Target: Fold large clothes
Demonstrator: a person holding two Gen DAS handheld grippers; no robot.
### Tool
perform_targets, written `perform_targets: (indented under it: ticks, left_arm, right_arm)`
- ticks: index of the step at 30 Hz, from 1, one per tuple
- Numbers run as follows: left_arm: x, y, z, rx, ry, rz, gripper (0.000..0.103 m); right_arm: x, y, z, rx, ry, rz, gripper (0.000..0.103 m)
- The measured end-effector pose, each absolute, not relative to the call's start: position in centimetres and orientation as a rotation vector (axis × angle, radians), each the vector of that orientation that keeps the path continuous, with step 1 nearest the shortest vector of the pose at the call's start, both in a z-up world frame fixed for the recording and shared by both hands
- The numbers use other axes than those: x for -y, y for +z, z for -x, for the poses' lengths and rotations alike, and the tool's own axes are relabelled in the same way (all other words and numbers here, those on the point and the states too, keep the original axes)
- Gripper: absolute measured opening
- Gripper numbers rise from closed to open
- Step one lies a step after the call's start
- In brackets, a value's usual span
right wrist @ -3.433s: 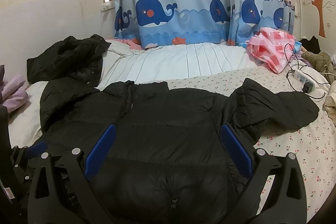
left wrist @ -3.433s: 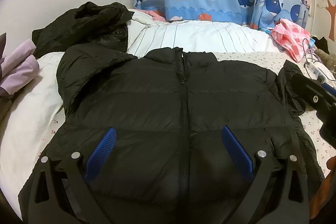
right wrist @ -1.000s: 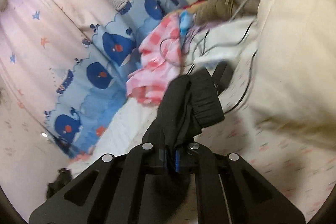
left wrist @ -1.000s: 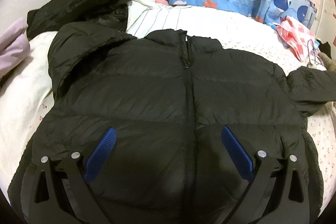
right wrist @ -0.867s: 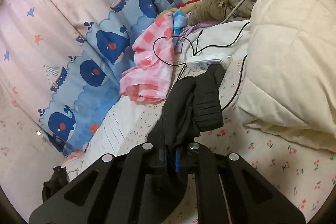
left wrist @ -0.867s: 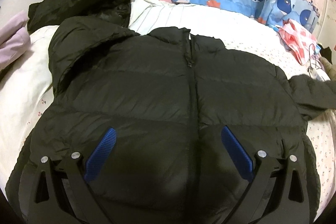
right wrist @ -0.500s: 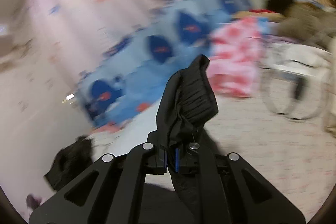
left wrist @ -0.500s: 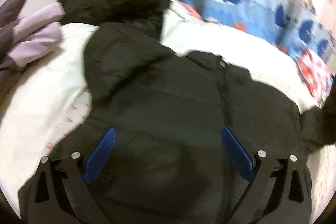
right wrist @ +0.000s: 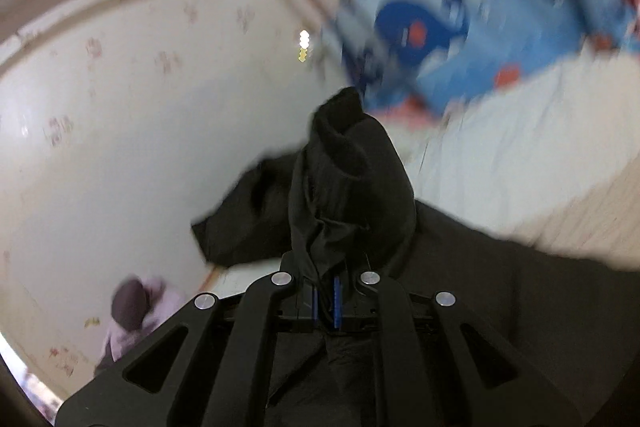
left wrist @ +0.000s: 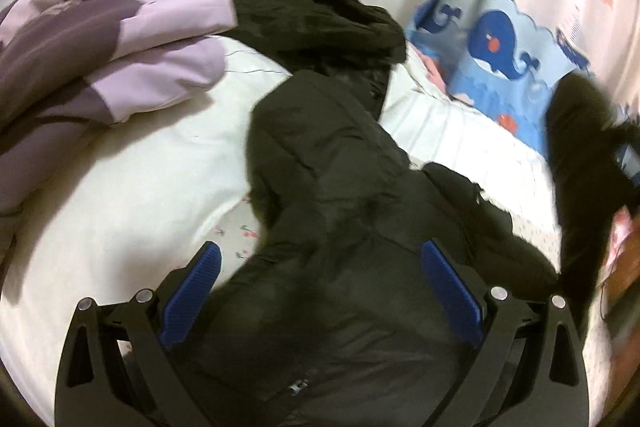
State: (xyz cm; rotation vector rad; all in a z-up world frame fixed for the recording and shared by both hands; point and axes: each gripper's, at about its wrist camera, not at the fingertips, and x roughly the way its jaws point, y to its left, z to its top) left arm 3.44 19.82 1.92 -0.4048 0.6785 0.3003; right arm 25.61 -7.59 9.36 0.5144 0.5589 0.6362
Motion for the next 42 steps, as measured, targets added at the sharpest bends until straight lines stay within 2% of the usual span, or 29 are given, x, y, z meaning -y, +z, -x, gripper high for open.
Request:
perform_targets:
  ticks: [3,6,7,10,12,13,14,19,25,27,28,29,30,31,35,39,42]
  left_arm:
    - [-21.1,1.8,-3.3,-0.678,0.314,0.446,0.096]
    - [-21.7,1.7,-3.3,-0.68,0.317,0.472,0.096]
    - [-21.7,1.6,-3.4,-0.683,0.315,0.473,0.096]
    - [-21.4,1.5,-3.6,-0.692,0.306,0.463,0.096]
    - [-21.2,1.4,-3.7,-0.695,0.299,0.459,0.096]
    - [-21.1,1.3,-3.8,-0.696,0.296,0.456,0.096]
    - [-21.0,1.3,-3.8,-0.697,0.295,0.454,0.096]
    - [-20.8,1.0,-4.0,-0.706,0.294,0.452,0.096]
    - [-20.5,0.7,-4.1,-0.715,0.29,0.442,0.096]
    - [-20.5,0.7,-4.1,-0.716,0.289,0.447,0.096]
    - [-20.6,0.7,-4.1,-0.717,0.287,0.451,0.096]
    - [-20.6,0.6,-4.1,-0.718,0.284,0.454,0.096]
    - [-20.5,0.6,-4.1,-0.721,0.282,0.456,0.096]
    - [-20.6,0.6,-4.2,-0.723,0.283,0.454,0.096]
    - [-20.6,0.5,-4.2,-0.725,0.297,0.455,0.096]
    - [-20.3,0.2,-4.4,-0.734,0.3,0.443,0.096]
    - [-20.3,0.3,-4.4,-0.734,0.299,0.441,0.096]
  right_arm:
    - [3.2,3.2,-26.6,-0.695,0.637,-0.491,0.006]
    - [0.0,-3.5,-28.0,-0.901,0.634,-0.455,0.011]
    - [-0.5,-4.8,-28.5,-0.971,0.637,-0.456,0.017]
    - [-1.3,-6.2,-28.1,-1.088,0.648,-0.44,0.021]
    - [-1.2,-4.8,-27.1,-1.08,0.711,-0.407,0.047]
    - [-1.0,-3.3,-26.4,-1.052,0.745,-0.379,0.078]
    - [-0.5,-2.0,-25.7,-1.017,0.76,-0.353,0.089]
    - [3.5,2.7,-23.6,-0.869,0.798,-0.351,0.093]
    - [15.2,3.5,-22.5,-0.65,0.202,-0.442,0.093]
    - [18.5,1.7,-22.7,-0.671,0.048,-0.441,0.096]
    - [19.7,-0.4,-23.7,-0.753,-0.015,-0.442,0.096]
    - [20.0,-3.5,-25.6,-0.918,0.003,-0.442,0.096]
    - [19.7,-5.4,-26.6,-1.018,0.043,-0.431,0.096]
    - [19.2,-5.4,-26.5,-1.013,0.044,-0.391,0.096]
    - [16.2,-0.7,-24.7,-0.812,0.116,-0.37,0.096]
    - [7.5,1.7,-26.2,-0.788,0.306,-0.249,0.096]
    - [0.8,0.9,-27.8,-0.825,0.38,-0.136,0.096]
